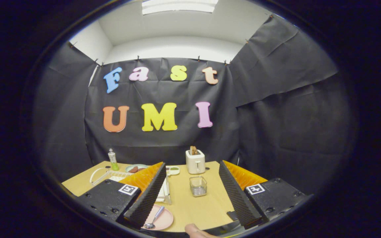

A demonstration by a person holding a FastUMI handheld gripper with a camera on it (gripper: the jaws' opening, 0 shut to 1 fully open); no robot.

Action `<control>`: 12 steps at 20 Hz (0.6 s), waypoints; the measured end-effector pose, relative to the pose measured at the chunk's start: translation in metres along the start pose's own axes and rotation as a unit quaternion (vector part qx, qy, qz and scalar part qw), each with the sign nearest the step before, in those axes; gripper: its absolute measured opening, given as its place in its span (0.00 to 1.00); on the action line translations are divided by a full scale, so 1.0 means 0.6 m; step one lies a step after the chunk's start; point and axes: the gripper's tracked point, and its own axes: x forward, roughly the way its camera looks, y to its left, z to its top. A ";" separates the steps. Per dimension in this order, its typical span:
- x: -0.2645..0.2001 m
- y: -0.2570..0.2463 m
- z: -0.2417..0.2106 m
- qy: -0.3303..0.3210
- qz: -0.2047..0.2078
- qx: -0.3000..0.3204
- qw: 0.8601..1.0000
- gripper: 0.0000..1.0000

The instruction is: Take the plate from the dish rack, then take the spoon from the basket and place it into the plate.

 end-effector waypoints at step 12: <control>0.006 0.012 -0.036 0.039 0.022 -0.001 0.999 1.00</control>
